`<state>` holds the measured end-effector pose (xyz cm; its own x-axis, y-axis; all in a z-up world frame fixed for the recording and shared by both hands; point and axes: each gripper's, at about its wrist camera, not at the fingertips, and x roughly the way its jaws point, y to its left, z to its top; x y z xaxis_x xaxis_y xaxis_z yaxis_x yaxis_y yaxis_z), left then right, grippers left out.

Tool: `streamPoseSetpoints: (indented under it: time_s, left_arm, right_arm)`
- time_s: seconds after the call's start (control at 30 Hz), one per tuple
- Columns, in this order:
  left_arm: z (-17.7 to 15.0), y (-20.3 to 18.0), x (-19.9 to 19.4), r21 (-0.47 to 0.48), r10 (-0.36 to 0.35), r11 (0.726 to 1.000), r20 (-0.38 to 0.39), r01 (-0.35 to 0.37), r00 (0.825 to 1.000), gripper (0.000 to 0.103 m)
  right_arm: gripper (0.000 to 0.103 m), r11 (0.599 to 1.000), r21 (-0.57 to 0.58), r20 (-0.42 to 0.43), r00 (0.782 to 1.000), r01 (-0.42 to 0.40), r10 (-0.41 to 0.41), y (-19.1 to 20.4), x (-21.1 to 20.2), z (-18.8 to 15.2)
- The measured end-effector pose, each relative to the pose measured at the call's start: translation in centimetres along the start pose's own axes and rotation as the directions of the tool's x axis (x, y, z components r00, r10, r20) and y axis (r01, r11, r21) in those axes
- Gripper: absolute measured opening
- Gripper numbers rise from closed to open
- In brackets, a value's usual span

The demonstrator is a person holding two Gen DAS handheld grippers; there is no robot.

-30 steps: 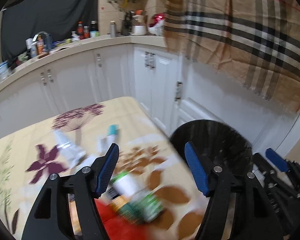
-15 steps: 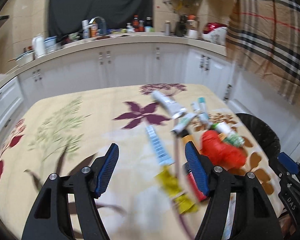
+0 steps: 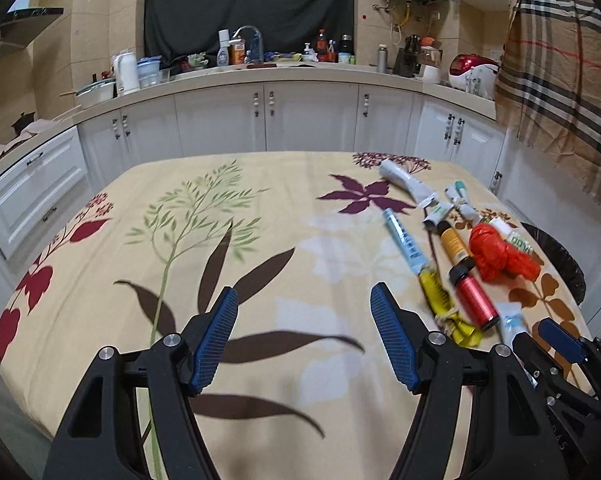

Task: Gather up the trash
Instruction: 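Grasp the white snack package with the right tool while the left tool approaches the yellow wrapper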

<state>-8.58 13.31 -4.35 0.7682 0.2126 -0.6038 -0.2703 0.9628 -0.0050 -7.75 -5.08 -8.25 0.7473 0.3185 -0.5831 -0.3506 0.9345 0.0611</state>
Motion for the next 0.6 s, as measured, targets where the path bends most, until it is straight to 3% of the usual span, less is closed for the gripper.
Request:
streamPoseSetpoints:
  time_s: [0.17,0.3,0.6]
  left_arm:
    - [-0.9,0.4,0.0,-0.004,-0.003,1.000,-0.014,0.003,1.000,0.067]
    - [-1.3,0.0,0.2,-0.007,-0.020,1.000,-0.027,0.020,0.999,0.067]
    - [-1.3,-2.4,1.0,0.020,-0.072,0.997,-0.057,0.073,0.996,0.067]
  right_arm:
    - [0.039,0.999,-0.001,-0.040,0.999,0.037,-0.037,-0.5,0.8,-1.0]
    - [0.033,1.000,0.011,-0.061,0.998,0.024,-0.023,-1.3,1.0,-1.4]
    - [0.021,1.000,0.006,-0.034,0.999,0.018,-0.017,-2.0,0.3,-1.1]
